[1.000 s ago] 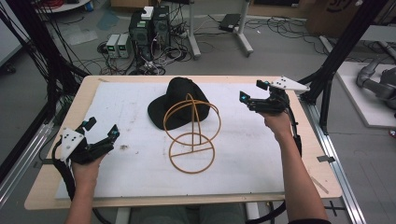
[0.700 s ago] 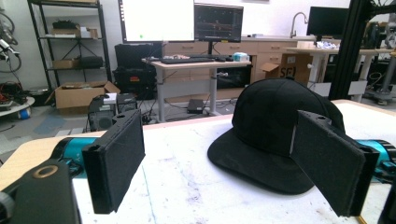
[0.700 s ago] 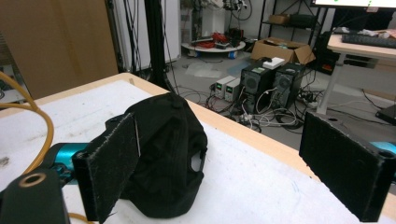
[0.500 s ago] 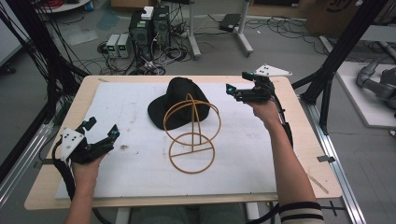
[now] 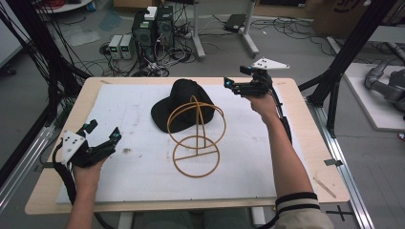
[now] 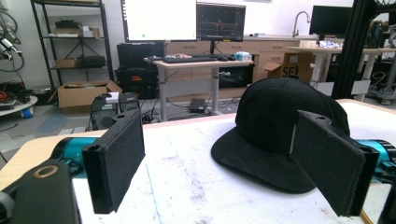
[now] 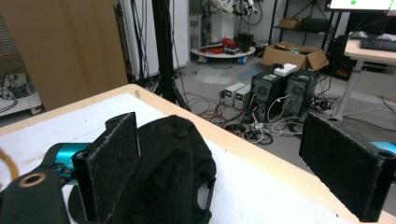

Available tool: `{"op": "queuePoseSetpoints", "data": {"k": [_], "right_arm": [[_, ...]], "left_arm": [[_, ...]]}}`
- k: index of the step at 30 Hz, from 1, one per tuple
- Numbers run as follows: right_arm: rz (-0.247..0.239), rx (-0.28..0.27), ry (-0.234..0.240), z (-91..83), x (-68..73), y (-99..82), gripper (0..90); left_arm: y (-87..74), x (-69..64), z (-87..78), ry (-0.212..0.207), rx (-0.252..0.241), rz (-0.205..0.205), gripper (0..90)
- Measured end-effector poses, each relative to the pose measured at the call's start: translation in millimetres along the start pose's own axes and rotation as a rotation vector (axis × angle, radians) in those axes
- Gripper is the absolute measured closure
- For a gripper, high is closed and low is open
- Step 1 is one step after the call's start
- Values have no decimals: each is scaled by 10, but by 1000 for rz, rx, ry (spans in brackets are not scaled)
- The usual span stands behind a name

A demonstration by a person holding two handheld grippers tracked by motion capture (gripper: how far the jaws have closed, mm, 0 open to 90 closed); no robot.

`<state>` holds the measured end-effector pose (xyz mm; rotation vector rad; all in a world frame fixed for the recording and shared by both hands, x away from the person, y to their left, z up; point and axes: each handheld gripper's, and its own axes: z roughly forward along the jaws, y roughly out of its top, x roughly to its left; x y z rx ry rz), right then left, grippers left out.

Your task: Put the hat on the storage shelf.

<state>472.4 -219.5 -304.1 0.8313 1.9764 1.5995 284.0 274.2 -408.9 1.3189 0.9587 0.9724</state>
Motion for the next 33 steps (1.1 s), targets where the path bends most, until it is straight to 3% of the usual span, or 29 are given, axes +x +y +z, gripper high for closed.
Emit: {"op": "queuePoseSetpoints", "data": {"k": [12, 19, 26, 33], "right_arm": [[7, -19, -28, 226, -18, 33, 118], [55, -44, -16, 388, -37, 42, 117], [79, -26, 14, 606, 26, -96, 117], [103, 30, 44, 813, 77, -267, 117]], "left_arm": [[-7, 1, 2, 6, 6, 3, 179], [-11, 11, -1, 10, 7, 1, 179], [-13, 13, -7, 15, 8, 2, 180], [-17, 29, -21, 22, 8, -2, 179]]}}
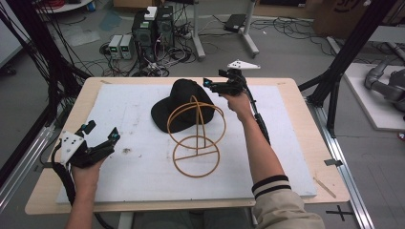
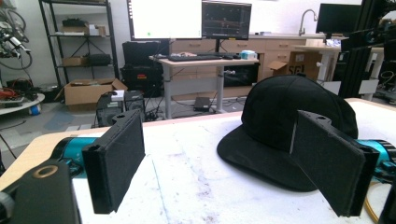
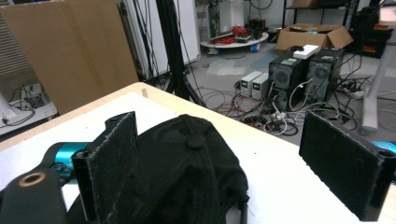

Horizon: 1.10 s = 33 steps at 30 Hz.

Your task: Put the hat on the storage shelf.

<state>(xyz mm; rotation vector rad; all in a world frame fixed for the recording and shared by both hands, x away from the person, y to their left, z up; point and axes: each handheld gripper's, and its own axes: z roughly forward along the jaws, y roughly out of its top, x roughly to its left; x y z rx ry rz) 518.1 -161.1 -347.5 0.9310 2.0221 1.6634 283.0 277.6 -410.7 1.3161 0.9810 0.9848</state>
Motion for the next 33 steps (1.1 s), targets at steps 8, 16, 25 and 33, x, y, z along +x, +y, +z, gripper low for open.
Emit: {"op": "queuePoseSetpoints", "data": {"k": [8, 16, 25, 33], "right_arm": [[7, 8, 17, 111, 13, -79, 118], [33, 32, 39, 206, 16, -178, 118], [45, 72, 47, 323, 11, -331, 136], [70, 106, 62, 406, 15, -424, 136]], "left_arm": [[-10, 1, 2, 0, 4, 1, 179], [-21, -6, 9, -2, 8, -2, 179], [-27, 0, 3, 0, 5, -3, 179], [-19, 7, -12, -1, 4, -1, 179]]}}
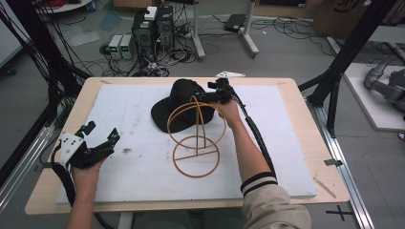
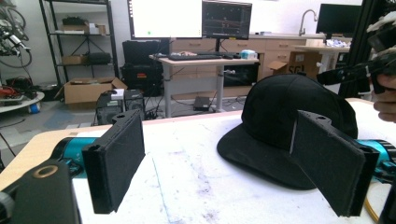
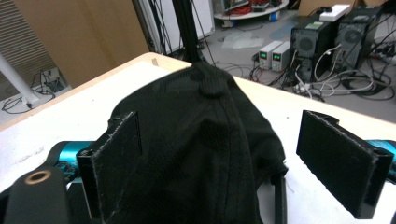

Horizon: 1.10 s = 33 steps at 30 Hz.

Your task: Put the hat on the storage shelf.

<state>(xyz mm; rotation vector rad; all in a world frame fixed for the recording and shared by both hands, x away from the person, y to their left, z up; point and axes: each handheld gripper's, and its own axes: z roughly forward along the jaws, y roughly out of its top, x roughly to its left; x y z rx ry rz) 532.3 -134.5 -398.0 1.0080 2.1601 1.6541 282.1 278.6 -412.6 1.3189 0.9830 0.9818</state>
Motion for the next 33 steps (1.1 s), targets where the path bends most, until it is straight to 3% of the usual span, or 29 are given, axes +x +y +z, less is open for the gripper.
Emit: {"op": "queuePoseSetpoints", "data": {"k": [6, 11, 15, 17, 25, 27, 30, 33], "right_arm": [[13, 12, 18, 56, -11, -49, 146], [44, 12, 58, 71, -40, -71, 222], [66, 19, 60, 97, -54, -99, 273], [75, 29, 63, 110, -64, -116, 373], [56, 51, 49, 120, -51, -123, 547], [55, 53, 50, 118, -48, -121, 543], [34, 36, 14, 105, -40, -102, 368], [41, 29, 10, 58, -95, -72, 311]], "left_arm": [[1, 0, 0, 0, -5, -4, 179], [1, 2, 2, 0, -6, -7, 180], [2, 2, 1, -2, -4, -7, 179], [2, 2, 2, -1, -6, -7, 179], [5, 2, -4, -1, -7, -8, 179], [5, 3, -5, -2, -7, -7, 180], [3, 4, -3, -2, -10, -11, 179], [6, 11, -10, -3, -12, -9, 179]]}}
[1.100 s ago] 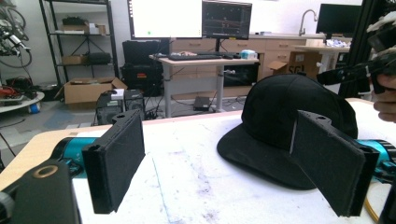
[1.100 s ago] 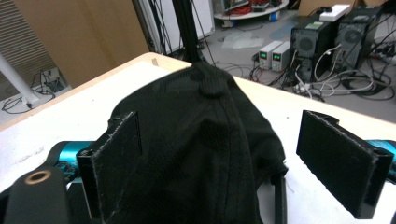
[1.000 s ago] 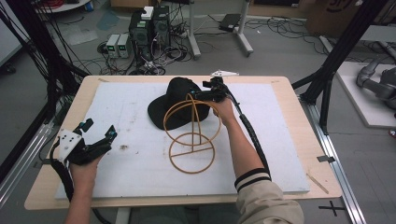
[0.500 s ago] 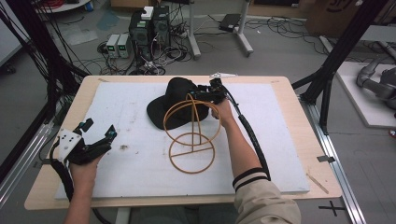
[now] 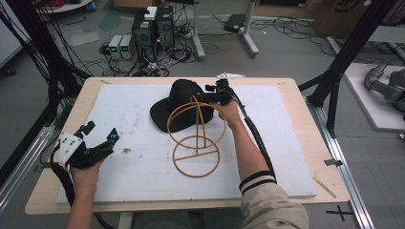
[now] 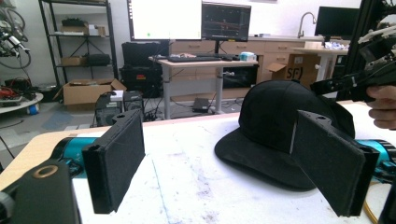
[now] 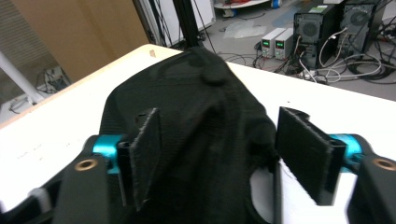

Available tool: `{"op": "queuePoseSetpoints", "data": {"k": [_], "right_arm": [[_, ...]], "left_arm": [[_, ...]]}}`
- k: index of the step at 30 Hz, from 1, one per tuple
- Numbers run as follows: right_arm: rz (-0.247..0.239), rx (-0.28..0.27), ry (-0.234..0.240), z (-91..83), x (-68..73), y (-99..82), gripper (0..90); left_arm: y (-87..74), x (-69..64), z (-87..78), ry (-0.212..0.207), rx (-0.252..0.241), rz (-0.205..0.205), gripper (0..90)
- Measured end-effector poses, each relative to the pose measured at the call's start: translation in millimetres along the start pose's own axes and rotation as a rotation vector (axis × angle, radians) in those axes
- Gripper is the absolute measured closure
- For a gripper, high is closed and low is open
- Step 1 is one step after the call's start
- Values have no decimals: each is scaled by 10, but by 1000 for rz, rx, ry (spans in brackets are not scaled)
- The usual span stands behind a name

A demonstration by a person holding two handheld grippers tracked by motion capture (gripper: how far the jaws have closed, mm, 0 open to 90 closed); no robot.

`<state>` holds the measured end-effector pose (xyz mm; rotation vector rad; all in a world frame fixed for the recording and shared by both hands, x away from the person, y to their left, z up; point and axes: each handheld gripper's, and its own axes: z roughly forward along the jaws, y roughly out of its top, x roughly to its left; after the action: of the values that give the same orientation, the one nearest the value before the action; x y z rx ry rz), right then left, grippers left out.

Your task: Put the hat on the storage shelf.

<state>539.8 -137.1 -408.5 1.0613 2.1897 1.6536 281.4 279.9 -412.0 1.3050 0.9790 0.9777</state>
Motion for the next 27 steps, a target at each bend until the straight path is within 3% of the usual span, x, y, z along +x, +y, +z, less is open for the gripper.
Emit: {"op": "queuePoseSetpoints", "data": {"k": [5, 10, 12, 19, 20, 27], "right_arm": [[15, 30, 13, -60, -119, -27, 312], [-12, 59, 17, -11, -91, -54, 328], [4, 57, 16, -1, -97, -70, 347], [12, 91, 30, 41, -109, -117, 530], [3, 92, 35, 48, -99, -117, 592], [-9, 87, 45, 45, -82, -101, 755]], "left_arm": [[-9, -6, 12, -3, 6, 1, 179], [-10, -19, 14, -4, 8, 5, 179], [-8, -13, 8, -1, 3, 1, 179], [-11, -6, 10, -3, 2, -1, 179], [-11, -5, 10, -4, 2, -1, 179], [-9, -1, 3, -1, 5, -1, 179]]}}
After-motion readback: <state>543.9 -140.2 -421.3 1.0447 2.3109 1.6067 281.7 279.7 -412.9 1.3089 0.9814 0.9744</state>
